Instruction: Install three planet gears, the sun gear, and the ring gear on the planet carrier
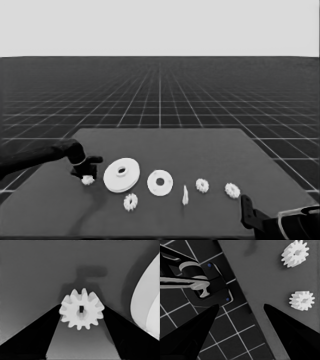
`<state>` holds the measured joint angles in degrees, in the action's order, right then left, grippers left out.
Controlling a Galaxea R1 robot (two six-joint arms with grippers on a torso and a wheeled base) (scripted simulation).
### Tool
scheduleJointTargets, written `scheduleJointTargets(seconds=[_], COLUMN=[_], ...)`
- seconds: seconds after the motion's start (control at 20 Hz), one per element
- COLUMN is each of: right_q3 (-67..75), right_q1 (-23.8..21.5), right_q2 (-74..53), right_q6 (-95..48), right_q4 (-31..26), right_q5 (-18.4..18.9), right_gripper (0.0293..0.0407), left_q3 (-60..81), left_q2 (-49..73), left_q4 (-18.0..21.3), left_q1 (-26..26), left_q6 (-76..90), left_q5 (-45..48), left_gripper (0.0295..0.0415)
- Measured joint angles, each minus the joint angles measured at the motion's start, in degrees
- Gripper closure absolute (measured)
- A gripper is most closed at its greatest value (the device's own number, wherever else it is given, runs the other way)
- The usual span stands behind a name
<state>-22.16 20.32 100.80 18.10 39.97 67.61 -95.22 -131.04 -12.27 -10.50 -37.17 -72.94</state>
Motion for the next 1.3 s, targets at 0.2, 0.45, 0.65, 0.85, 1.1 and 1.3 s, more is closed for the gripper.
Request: scheduleJointTargets(seconds=[0.2, 0.45, 0.65, 0.85, 1.1, 1.3], right_q3=[0.0, 0.0, 0.0, 0.0, 0.0, 0.0], right_q1=[0.0, 0.0, 0.0, 0.0, 0.0, 0.0], right_q2=[0.0, 0.0, 0.0, 0.0, 0.0, 0.0], right_q6=[0.0, 0.0, 0.0, 0.0, 0.0, 0.0], right_q4=[0.0, 0.0, 0.0, 0.0, 0.0, 0.0], right_q5=[0.0, 0.0, 0.0, 0.0, 0.0, 0.0], right_gripper=[0.0315, 0.0315, 0.0315, 0.0315, 0.0315, 0.0315], left_q3=[0.0, 4.8, 8.0, 8.2, 2.6, -9.2], left_q2=[0.0, 2.4, 4.3, 4.3, -34.6, -43.1], left_q4=[0.0, 2.0, 5.8, 6.3, 3.5, 4.0], left_q1=[0.0, 3.7, 10.4, 11.1, 11.8, 11.7], left_q6=[0.0, -1.6, -2.4, -2.4, -36.1, -32.3], left_q5=[0.0, -3.9, -8.7, -9.3, -14.4, -13.8], left_gripper=[0.0398, 0.0398, 0.0398, 0.0398, 0.0398, 0.0398])
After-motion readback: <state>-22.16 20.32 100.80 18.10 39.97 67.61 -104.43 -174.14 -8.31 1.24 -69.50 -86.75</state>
